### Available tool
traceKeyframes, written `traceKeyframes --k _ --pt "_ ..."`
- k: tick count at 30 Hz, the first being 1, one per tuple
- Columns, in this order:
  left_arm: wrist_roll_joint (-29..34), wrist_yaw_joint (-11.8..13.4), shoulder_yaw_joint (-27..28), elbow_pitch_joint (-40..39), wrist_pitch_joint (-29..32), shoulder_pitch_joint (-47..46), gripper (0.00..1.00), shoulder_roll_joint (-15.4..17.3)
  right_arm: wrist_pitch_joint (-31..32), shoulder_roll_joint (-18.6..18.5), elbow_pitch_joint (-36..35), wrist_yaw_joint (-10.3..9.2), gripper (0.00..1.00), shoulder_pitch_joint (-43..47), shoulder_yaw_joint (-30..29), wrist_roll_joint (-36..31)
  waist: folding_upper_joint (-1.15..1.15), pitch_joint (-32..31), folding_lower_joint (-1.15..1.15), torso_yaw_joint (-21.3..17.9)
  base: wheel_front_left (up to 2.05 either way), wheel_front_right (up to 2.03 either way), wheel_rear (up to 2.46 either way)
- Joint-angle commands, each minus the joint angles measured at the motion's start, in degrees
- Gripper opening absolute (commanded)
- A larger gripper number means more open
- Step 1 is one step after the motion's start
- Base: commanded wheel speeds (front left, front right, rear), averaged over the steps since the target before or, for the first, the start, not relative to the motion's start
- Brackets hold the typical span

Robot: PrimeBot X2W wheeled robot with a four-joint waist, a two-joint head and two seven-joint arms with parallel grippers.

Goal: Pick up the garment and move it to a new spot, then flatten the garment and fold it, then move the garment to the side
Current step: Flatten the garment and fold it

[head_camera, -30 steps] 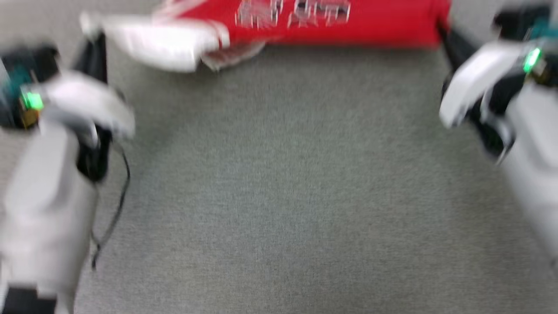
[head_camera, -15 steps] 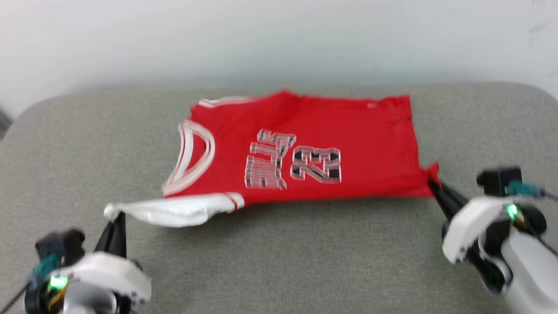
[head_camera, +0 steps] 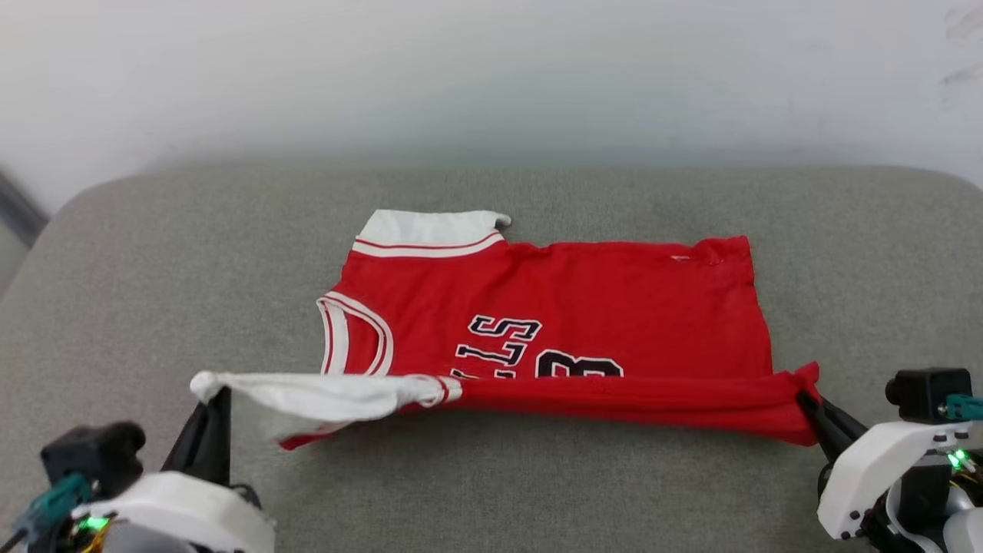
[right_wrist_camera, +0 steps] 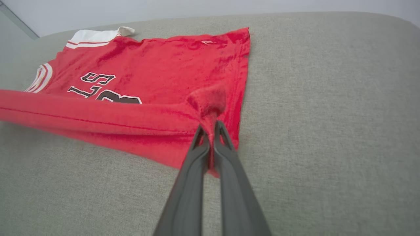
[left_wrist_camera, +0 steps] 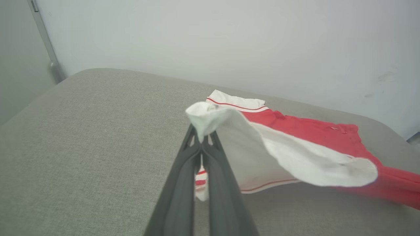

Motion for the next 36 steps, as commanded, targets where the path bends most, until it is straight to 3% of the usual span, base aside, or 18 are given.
traceKeyframes --k 1,8,19,20,21,22,23,29,36 --pt "-0.3 -0.9 -0.5 1.5 0.5 -2.8 0.00 -0.1 2.1 0.9 -1.3 -0.10 0.00 -0.3 -1.1 -1.3 0.00 1.9 0.02 -0.2 0.00 0.00 0.00" --pt "-2.3 -5.7 -2.9 12.1 1.3 -13.4 0.00 -2.2 9.2 4.2 -0.7 -0.07 0.00 -5.9 -1.5 -4.9 0.00 8.5 0.02 -1.2 0.00 0.00 0.00" --pt "-5.5 -13.1 -6.7 32.2 3.7 -25.0 0.00 -6.1 10.3 4.8 11.4 -0.07 0.00 -12.8 3.8 -4.0 0.00 13.0 0.02 -2.3 0.00 0.00 0.00" --pt "-5.8 -13.7 -7.1 33.8 4.2 -25.5 0.05 -6.4 9.8 4.8 12.5 -0.07 0.05 -13.2 4.3 -3.9 0.00 13.0 0.02 -2.4 0.00 0.00 0.00" --pt "-6.3 -14.3 -7.4 35.2 4.7 -25.9 0.25 -6.7 9.4 4.9 13.6 -0.07 0.33 -13.6 4.9 -3.8 0.00 12.9 0.02 -2.5 0.00 0.00 0.00" --pt "-6.6 -14.9 -7.5 36.4 4.8 -26.4 0.46 -6.9 8.8 5.0 14.4 -0.08 1.00 -14.0 5.4 -3.6 0.00 12.8 0.02 -2.6 0.00 0.00 0.00" --pt "-6.7 -15.3 -7.5 37.5 4.6 -26.9 1.00 -7.0 8.1 5.0 15.1 -0.07 1.00 -14.3 5.9 -3.2 0.00 12.7 0.02 -2.6 0.00 0.00 0.00" --pt "-7.1 -16.7 -6.6 40.5 0.9 -26.9 1.00 -7.5 -1.3 3.3 14.1 -0.07 1.00 -14.4 7.5 -1.7 0.00 9.8 0.02 -2.5 0.00 0.00 0.00" --pt "-6.5 -15.7 -6.1 35.8 1.8 -23.2 1.00 -4.0 -14.8 1.8 7.2 -0.06 1.00 -10.3 5.6 -3.1 0.00 4.9 0.02 -2.8 0.00 0.00 0.00"
